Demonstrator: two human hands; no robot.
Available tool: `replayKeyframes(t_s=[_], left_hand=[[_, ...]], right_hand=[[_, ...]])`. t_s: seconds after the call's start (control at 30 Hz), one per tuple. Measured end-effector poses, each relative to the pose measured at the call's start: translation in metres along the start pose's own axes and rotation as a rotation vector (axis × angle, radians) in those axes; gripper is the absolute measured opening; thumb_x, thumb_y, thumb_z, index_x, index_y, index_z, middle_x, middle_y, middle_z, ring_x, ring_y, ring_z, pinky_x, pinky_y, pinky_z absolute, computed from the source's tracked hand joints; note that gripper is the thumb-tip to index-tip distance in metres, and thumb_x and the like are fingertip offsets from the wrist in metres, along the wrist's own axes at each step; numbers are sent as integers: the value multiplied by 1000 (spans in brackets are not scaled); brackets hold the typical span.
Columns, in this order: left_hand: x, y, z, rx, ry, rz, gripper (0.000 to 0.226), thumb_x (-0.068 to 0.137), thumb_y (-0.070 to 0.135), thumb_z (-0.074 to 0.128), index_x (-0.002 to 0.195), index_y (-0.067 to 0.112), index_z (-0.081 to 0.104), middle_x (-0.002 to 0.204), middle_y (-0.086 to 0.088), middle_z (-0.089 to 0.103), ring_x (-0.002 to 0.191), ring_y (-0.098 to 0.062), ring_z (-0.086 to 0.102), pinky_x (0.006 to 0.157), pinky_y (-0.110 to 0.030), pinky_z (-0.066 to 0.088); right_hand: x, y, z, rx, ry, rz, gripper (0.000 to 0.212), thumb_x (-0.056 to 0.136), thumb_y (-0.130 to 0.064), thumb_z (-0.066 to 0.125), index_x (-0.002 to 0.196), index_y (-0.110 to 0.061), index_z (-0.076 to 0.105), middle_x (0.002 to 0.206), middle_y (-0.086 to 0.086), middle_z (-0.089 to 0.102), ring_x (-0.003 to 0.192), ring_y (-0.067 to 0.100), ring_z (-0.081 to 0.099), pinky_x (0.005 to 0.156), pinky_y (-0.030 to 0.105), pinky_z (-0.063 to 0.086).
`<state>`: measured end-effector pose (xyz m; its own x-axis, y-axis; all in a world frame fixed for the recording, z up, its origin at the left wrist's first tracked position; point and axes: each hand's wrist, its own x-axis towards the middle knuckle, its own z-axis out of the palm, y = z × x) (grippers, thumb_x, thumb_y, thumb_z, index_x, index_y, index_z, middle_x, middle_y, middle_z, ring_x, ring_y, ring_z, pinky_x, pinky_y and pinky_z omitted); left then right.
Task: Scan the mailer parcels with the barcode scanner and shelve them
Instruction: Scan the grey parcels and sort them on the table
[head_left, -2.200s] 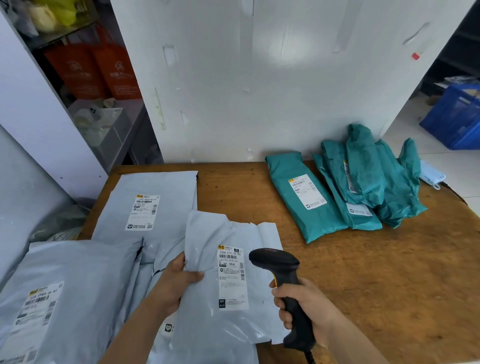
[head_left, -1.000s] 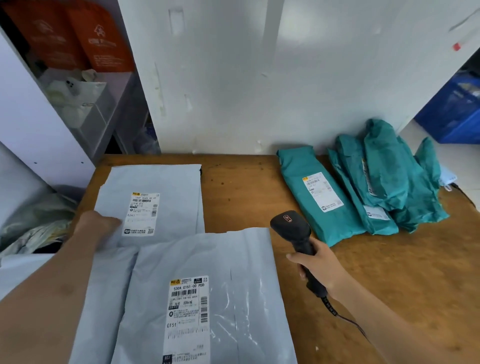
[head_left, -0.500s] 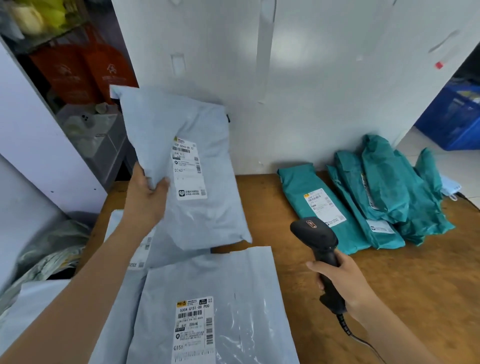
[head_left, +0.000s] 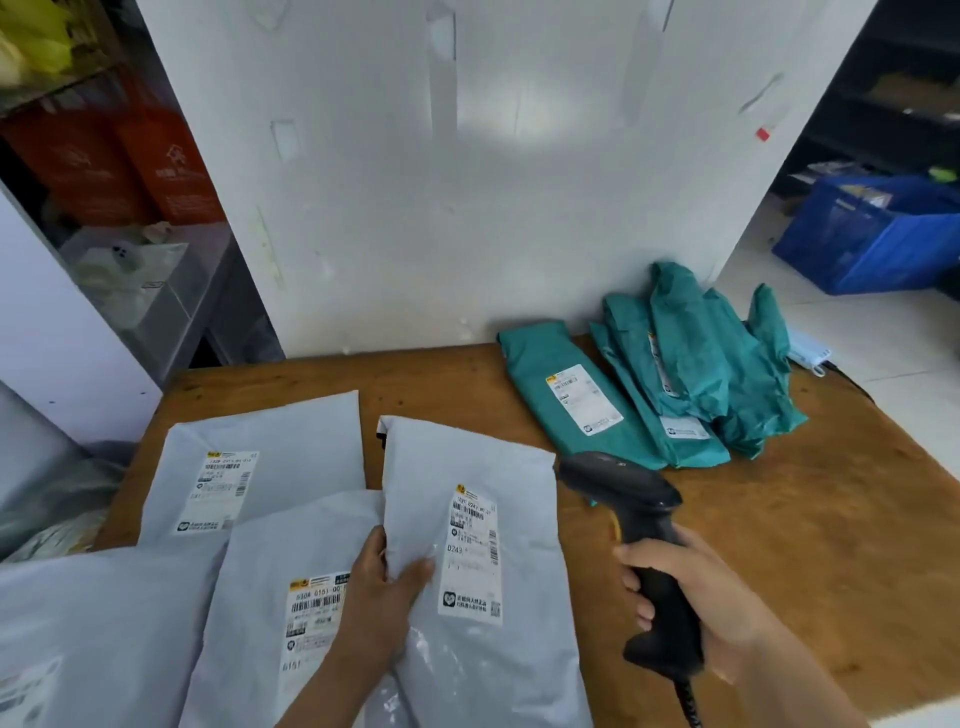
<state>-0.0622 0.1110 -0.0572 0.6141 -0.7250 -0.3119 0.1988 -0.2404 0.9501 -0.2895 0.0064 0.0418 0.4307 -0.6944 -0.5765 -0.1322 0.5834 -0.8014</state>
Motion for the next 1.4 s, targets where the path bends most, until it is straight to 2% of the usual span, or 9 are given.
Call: replayKeyframes(t_s=[0.1, 0.2, 0.4, 0.53, 0.7, 0.83, 1.07, 1.3, 1.4], left_hand=[[-3, -1, -1, -103, 26, -19, 38, 79, -11, 65, 98, 22, 61, 84, 5, 76, 74, -12, 73, 58, -25, 58], [-2, -2, -1, -141, 54, -6, 38, 79, -13, 64, 100, 18, 62, 87, 0, 75, 74, -18, 73, 56, -26, 58], [-1, -8, 2, -186, 51, 0, 38, 78, -17, 61, 102, 13, 63, 85, -5, 76, 70, -18, 73, 57, -28, 59], [0, -12, -1, -194, 52, 9, 39, 73, -13, 69, 103, 13, 64, 92, -14, 75, 78, -28, 71, 69, -41, 59], [1, -12, 0, -196, 69, 9, 35, 77, -15, 64, 95, 16, 63, 76, 1, 76, 65, -13, 72, 57, -26, 59], [2, -12, -1, -219, 69, -9, 36, 77, -15, 63, 93, 18, 63, 78, -2, 76, 65, -16, 72, 62, -33, 60], [6, -15, -2, -239, 79, -22, 38, 77, -15, 64, 98, 17, 64, 89, -7, 75, 81, -31, 69, 79, -46, 56], [7, -1, -9, -236, 92, 11, 36, 78, -11, 65, 99, 18, 64, 87, 0, 76, 81, -23, 71, 66, -32, 59], [13, 15, -28, -270, 119, 27, 35, 80, -9, 64, 99, 20, 64, 95, -3, 75, 85, -25, 70, 72, -38, 58]], right_hand=[[0, 9, 19, -50, -128, 41, 22, 70, 1, 69, 89, 0, 58, 55, 11, 47, 39, 19, 39, 41, 23, 31], [6, 10, 33, -92, -202, 70, 31, 64, -9, 68, 93, -2, 59, 57, 11, 48, 41, 19, 40, 43, 24, 32], [13, 9, 35, -83, -195, 124, 10, 80, -5, 62, 87, -5, 55, 56, 9, 48, 42, 18, 39, 42, 24, 33], [13, 10, 32, -82, -191, 140, 6, 84, -4, 59, 88, -4, 54, 55, 8, 47, 42, 17, 38, 42, 23, 33], [12, 14, 29, -64, -199, 151, 23, 69, -11, 67, 88, -5, 56, 56, 8, 47, 42, 17, 39, 41, 23, 34], [12, 13, 29, -62, -201, 161, 11, 82, -6, 63, 89, -5, 54, 56, 8, 48, 43, 17, 39, 42, 24, 35], [10, 12, 31, -62, -224, 176, 25, 69, -12, 68, 89, -5, 55, 57, 8, 47, 43, 17, 39, 42, 24, 34], [12, 10, 30, -40, -201, 151, 24, 73, -10, 68, 93, -5, 56, 56, 8, 46, 43, 16, 39, 43, 24, 33], [15, 7, 30, -18, -190, 147, 10, 82, -8, 62, 87, -5, 54, 57, 7, 46, 43, 16, 39, 42, 24, 33]])
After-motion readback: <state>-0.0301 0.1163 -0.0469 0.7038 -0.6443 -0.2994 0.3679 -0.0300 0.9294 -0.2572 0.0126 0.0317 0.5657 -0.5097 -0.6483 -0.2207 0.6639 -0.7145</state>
